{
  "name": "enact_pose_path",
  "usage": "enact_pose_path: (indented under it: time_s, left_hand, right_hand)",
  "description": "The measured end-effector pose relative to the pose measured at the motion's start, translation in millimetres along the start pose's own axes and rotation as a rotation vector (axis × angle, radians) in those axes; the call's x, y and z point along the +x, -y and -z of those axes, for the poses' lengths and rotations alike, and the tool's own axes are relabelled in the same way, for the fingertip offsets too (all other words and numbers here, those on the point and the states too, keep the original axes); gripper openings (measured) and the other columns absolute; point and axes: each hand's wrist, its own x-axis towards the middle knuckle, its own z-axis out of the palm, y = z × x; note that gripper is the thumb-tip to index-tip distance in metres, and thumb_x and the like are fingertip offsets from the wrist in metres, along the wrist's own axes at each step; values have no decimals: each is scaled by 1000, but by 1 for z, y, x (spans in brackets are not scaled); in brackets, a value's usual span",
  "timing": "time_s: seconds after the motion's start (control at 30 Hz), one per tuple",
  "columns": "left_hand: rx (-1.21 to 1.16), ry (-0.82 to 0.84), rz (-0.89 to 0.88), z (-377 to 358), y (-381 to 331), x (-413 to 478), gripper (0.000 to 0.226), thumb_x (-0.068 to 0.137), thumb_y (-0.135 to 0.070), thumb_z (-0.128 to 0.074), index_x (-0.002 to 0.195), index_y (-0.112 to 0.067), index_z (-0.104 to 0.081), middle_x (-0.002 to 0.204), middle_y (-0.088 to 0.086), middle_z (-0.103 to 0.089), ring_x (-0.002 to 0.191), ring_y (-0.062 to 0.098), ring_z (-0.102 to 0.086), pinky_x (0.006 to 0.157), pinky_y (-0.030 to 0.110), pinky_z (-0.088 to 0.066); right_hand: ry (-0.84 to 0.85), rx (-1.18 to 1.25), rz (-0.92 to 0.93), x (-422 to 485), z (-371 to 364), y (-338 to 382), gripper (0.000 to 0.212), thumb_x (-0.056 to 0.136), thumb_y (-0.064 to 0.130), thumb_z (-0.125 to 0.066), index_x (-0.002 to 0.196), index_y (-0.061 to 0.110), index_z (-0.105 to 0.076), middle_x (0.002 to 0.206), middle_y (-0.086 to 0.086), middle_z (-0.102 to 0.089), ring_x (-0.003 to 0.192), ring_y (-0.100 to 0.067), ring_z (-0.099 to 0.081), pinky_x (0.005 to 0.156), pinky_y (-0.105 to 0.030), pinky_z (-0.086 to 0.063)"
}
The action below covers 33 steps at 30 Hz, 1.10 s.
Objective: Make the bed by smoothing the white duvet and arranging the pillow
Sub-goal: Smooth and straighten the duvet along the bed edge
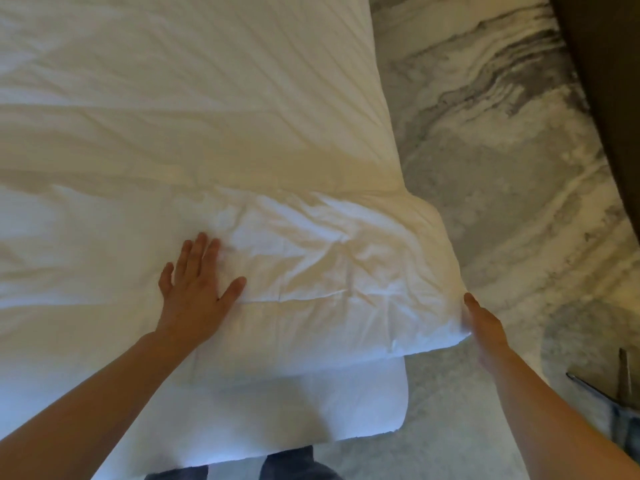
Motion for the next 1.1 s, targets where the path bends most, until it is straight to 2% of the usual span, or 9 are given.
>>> enact_pose_path:
  time_s: [0.1,0.2,0.3,0.43,0.57,0.7,0.83,0.93,1.1]
  left_hand:
    - [16,-84,-137,18,-30,64,89,91,-74,-27,162,-20,-23,171,3,-20,158,23,-15,123,51,-14]
    - [181,86,-141,28,-55,135,98,85,-85,-12,159,-23,-30,164,1,-36,155,19,-26,124,51,-10]
    - [350,201,-127,27,-68,168,111,74,-97,-3,140,-24,-53,126,2,-65,123,25,-59,108,49,-37]
    - [320,324,-93,31,-82,152,86,70,-99,-7,80,-26,-53,77,-9,-60,80,22,-61,76,37,-43]
    - [342,-214,-238,68,-97,154,62,95,-69,-28,66,-15,-38,59,12,-56,61,39,-64,63,39,-45]
    - [362,-499,-36,76,-117,196,46,98,-54,-51,100,-9,-62,94,23,-58,94,44,-59,86,54,-39]
    - [224,-262,357,2,-146,190,67,100,-59,-43,160,-39,-21,166,14,-22,155,33,-15,120,64,-7]
    - [116,-184,425,-59,-172,146,68,101,-63,-27,162,-44,-3,174,2,2,160,25,5,123,63,-2]
    - [-15,-214,467,-104,-207,72,66,100,-65,-14,163,-44,-6,174,-3,-1,160,21,1,125,58,-3]
  right_hand:
    - [99,-29,9,27,-6,30,87,89,73,-63,145,6,-58,149,-16,-58,135,-38,-55,114,-49,-42]
    - [278,35,-40,73,-25,56,116,52,93,-75,138,15,-65,133,-9,-72,121,-34,-66,112,-57,-47]
    - [421,82,-26,94,-48,101,105,54,91,-74,128,18,-69,117,-10,-77,110,-35,-71,101,-55,-55]
    - [557,82,102,99,-54,148,71,80,73,-69,121,16,-72,109,-11,-80,101,-34,-76,84,-49,-63]
    - [378,267,399,92,-23,185,65,78,69,-72,121,20,-72,107,-2,-79,98,-21,-75,83,-44,-63]
    - [192,310,547,105,-47,213,54,94,52,-71,133,15,-67,111,6,-71,94,-7,-68,69,-13,-53]
    - [498,90,278,135,-101,200,75,94,69,-58,151,21,-53,143,-4,-62,128,-28,-60,104,-43,-52]
    - [676,120,58,142,-96,188,84,88,81,-53,151,25,-53,137,-2,-66,124,-28,-62,105,-48,-51]
    - [835,212,-31,150,-81,173,86,85,90,-40,147,34,-59,139,-4,-69,128,-31,-63,100,-48,-53]
